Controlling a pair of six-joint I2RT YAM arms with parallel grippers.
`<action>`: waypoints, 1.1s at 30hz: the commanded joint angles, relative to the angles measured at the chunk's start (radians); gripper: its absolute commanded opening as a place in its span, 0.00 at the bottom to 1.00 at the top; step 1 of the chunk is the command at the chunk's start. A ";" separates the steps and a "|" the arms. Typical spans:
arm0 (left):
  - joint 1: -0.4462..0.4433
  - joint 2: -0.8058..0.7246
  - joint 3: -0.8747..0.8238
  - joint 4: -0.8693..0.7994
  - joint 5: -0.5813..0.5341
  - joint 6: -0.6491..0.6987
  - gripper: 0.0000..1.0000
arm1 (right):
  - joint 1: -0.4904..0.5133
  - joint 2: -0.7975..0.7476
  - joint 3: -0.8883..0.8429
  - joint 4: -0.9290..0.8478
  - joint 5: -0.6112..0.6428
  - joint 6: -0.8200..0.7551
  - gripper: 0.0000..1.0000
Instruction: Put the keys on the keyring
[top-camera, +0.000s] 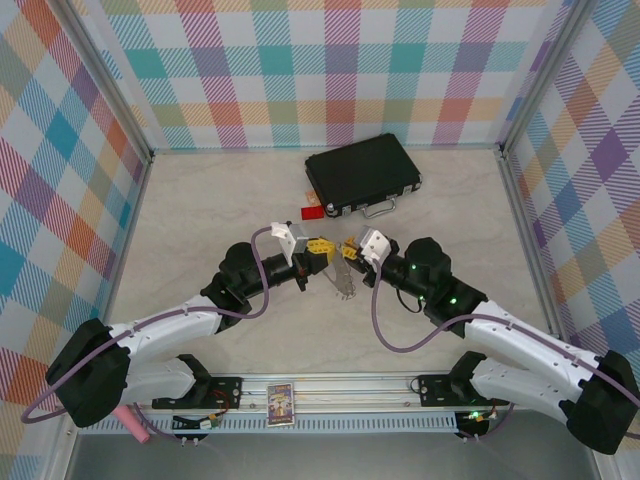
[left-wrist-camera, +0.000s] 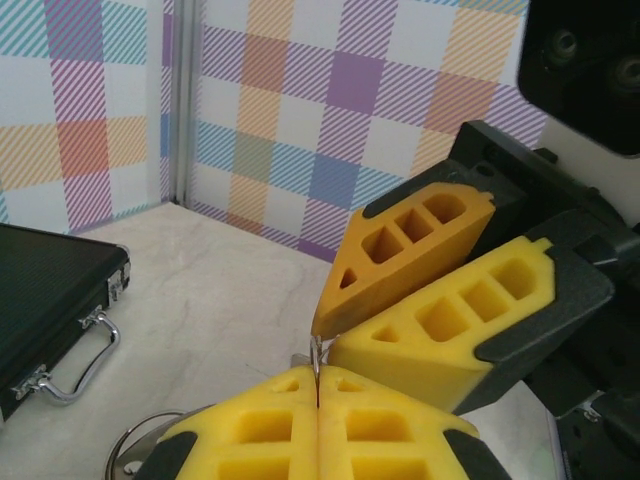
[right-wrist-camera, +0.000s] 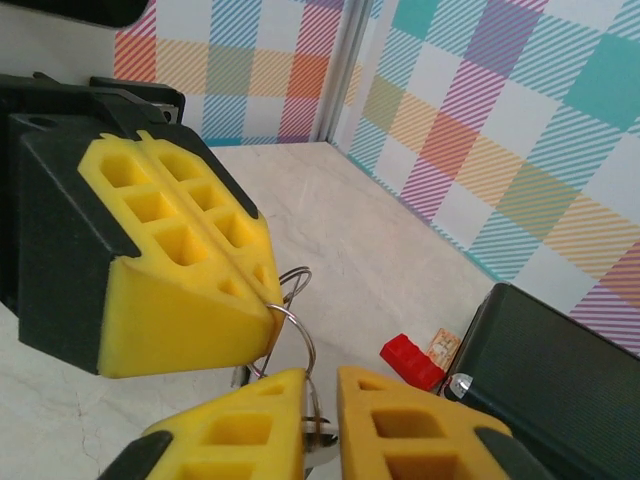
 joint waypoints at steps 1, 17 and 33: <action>-0.006 -0.028 -0.002 0.071 0.030 -0.016 0.00 | 0.006 0.004 0.027 0.005 -0.021 -0.019 0.12; -0.006 0.017 -0.002 0.170 0.037 -0.074 0.00 | 0.005 -0.026 -0.020 0.018 -0.132 0.036 0.00; -0.006 0.066 -0.002 0.231 0.043 -0.102 0.00 | -0.031 -0.101 -0.010 -0.045 -0.088 0.217 0.27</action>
